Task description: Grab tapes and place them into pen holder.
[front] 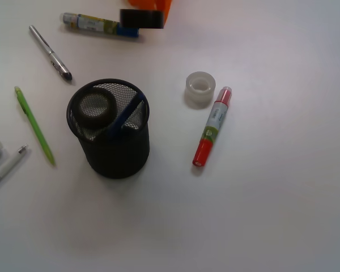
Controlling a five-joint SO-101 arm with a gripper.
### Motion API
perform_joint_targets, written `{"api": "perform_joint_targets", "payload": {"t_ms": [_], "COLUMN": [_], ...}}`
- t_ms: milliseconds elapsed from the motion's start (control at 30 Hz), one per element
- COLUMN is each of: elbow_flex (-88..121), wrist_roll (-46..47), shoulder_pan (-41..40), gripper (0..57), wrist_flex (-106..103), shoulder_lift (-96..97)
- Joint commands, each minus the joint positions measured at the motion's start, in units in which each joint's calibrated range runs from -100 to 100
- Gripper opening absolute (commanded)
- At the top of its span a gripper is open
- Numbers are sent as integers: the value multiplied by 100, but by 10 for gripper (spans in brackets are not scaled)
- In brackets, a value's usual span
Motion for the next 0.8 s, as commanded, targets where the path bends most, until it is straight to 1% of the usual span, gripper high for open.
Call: {"api": "perform_joint_targets", "payload": {"t_ms": [0,100,133,200,300,433,467,500,533,600,667,700,767], "elbow_flex": [-257,-1408,-2467,-3826,-4831,-5656,-5801,-5918,-6009,-6109,-6127,-6127,-6127], "wrist_roll": [54,200,357,391,400,366,366,361,361,361,361,361,361], "shoulder_pan": [376,451,481,608,638,683,690,705,705,698,675,675,668], "gripper": [4,4,4,3,3,6,17,46,93,209,291,316,342], "wrist_flex": [-1073,-329,301,1167,1710,2383,2506,2619,2716,2899,2987,3013,3013], "shoulder_lift": [831,1816,2454,3287,3933,4596,4698,4800,4859,4944,4953,4953,4944]}}
